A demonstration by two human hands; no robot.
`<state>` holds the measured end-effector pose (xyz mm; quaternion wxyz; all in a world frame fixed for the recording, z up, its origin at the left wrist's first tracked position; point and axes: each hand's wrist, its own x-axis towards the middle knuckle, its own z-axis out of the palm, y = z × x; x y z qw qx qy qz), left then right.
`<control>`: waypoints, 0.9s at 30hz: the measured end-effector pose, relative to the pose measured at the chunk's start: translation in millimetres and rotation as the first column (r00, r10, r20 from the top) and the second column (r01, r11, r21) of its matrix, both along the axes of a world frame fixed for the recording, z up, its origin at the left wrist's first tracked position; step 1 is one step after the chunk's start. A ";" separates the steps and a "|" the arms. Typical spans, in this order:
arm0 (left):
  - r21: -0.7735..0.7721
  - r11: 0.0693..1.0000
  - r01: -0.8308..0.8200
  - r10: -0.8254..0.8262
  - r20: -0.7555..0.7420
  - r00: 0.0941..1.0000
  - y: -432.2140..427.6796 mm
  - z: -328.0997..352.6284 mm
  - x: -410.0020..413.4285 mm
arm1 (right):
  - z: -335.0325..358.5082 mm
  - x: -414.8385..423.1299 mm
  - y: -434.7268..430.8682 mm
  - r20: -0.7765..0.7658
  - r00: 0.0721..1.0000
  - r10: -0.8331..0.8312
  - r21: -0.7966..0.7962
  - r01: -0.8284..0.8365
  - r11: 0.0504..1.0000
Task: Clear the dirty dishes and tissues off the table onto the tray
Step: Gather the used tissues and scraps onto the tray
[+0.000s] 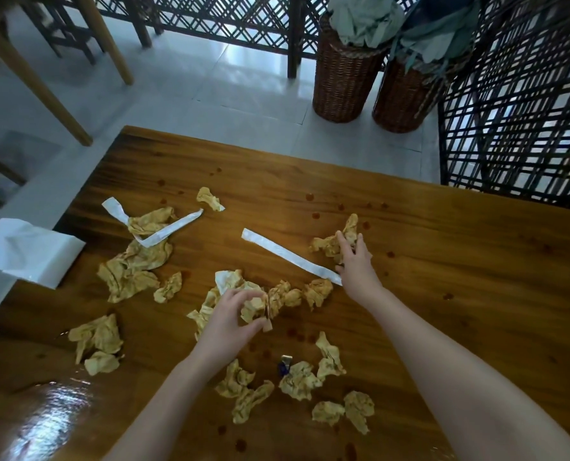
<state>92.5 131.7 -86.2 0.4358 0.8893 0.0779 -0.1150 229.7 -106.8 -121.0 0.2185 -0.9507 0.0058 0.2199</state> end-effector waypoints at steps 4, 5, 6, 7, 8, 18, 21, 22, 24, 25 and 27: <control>0.022 1.000 0.003 -0.003 -0.011 1.000 5.3 -2.0 -1.5 | -5.9 -6.0 -1.9 0.174 0.984 0.033 -0.136 -0.010 0.991; 0.027 1.000 0.006 -0.006 -0.012 1.000 5.5 -2.2 -1.7 | -6.0 -6.9 -3.0 0.226 0.973 0.048 -0.178 -0.007 0.984; 0.031 0.999 0.009 -0.009 -0.009 1.000 5.1 -2.0 -1.5 | -5.8 -8.0 -3.9 0.260 0.964 0.051 -0.189 -0.001 0.982; 0.032 0.999 0.011 -0.011 -0.004 1.000 4.3 -1.2 -1.0 | -4.7 -9.5 -4.6 0.277 0.960 0.039 -0.168 0.009 0.986; 0.030 0.999 0.013 -0.013 0.000 1.000 3.1 -0.2 -0.1 | -2.8 -11.6 -5.4 0.282 0.959 0.020 -0.135 0.019 0.991; 0.011 0.997 0.076 -0.076 -0.001 0.997 -25.3 5.2 -0.5 | 32.4 -52.4 -34.4 0.398 0.910 -0.118 0.107 0.082 0.991; 0.004 0.995 0.098 -0.098 -0.019 0.995 -43.4 5.6 -9.3 | 38.4 -68.4 -48.5 0.399 0.908 -0.124 0.125 0.080 0.989; 0.006 0.994 0.106 -0.106 -0.033 0.994 -49.7 5.0 -13.5 | 39.0 -73.8 -53.5 0.388 0.913 -0.129 0.131 0.084 0.988; 0.000 0.992 0.126 -0.126 -0.049 0.991 -61.8 1.8 -23.8 | 39.3 -85.2 -64.2 0.368 0.920 -0.136 0.142 0.089 0.986; -0.002 0.990 0.138 -0.138 -0.057 0.989 -67.3 0.2 -29.9 | 39.1 -91.2 -69.8 0.366 0.921 -0.136 0.145 0.088 0.986; 0.020 0.984 0.178 -0.176 -0.082 0.981 -77.3 -3.3 -41.2 | 38.0 -104.6 -81.0 0.372 0.917 -0.145 0.153 0.093 0.984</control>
